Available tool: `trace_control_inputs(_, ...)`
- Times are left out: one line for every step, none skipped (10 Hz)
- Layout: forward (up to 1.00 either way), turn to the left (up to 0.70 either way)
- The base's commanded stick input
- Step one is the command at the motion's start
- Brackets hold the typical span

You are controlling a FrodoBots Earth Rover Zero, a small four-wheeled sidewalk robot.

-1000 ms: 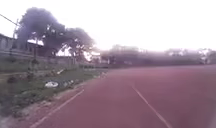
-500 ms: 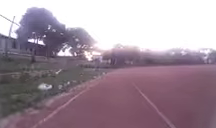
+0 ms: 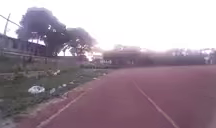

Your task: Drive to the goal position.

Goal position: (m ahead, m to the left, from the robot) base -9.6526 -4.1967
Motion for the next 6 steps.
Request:
trace_control_inputs(0.70,-0.16)
trace_control_inputs(0.70,0.00)
trace_control_inputs(0.70,0.00)
trace_control_inputs(0.70,-0.23)
trace_control_inputs(0.70,-0.22)
trace_control_inputs(0.70,0.00)
